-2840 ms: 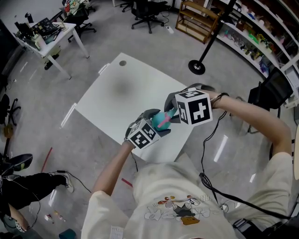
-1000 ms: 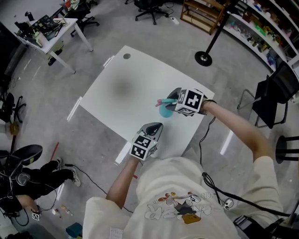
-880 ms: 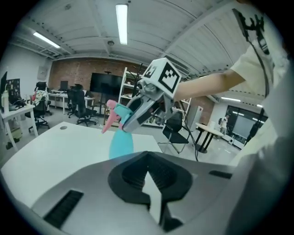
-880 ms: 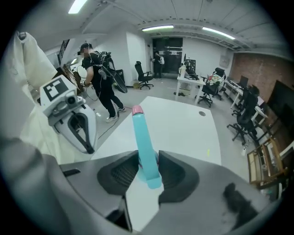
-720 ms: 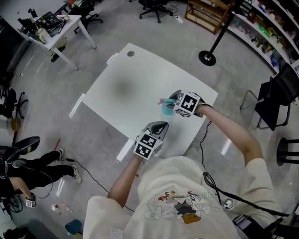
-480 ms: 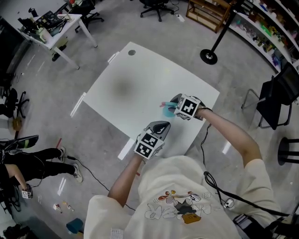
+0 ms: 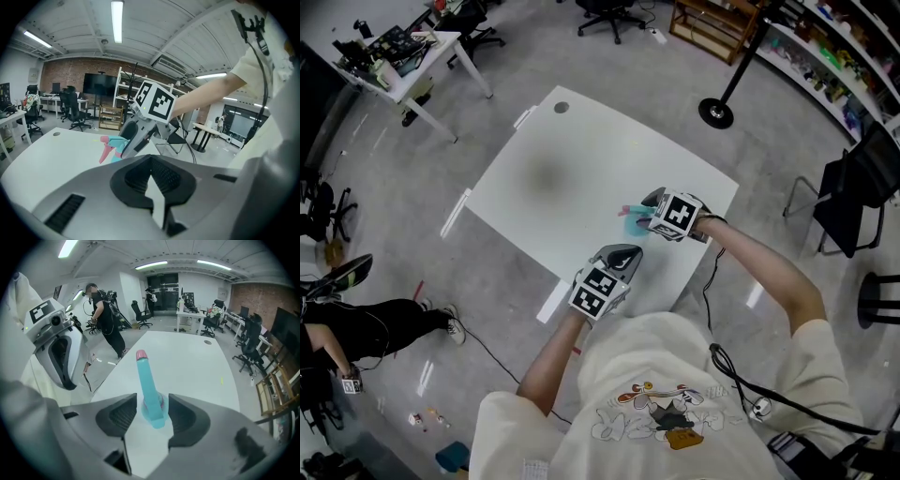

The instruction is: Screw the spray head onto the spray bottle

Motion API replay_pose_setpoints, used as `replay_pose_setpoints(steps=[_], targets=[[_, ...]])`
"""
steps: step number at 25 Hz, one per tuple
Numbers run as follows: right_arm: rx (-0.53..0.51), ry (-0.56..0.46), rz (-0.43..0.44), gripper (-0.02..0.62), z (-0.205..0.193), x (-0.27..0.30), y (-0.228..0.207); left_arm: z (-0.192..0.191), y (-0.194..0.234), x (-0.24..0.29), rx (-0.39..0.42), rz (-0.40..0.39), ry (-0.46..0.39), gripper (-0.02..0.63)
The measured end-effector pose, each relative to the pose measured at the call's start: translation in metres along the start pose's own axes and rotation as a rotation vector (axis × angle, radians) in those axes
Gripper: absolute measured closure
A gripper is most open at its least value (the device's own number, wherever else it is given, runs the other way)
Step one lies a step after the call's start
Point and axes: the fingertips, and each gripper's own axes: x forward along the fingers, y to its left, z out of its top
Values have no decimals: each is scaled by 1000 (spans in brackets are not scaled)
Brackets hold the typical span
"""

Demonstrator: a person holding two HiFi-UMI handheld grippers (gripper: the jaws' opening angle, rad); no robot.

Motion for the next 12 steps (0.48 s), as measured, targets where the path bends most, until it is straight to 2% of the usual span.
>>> replay_pose_setpoints(steps=[4, 6, 9, 12], targets=[[12, -19, -9, 399, 0, -24, -1, -1, 9, -4, -13, 35, 0, 600], [29, -57, -32, 399, -3, -42, -2, -3, 18, -4, -35, 82, 9, 600], [88, -135, -65, 400, -11, -70, 0, -6, 31, -5, -104, 171, 37, 600], [94, -191, -130, 402, -28, -92, 1, -2, 26, -3, -157, 175, 12, 600]])
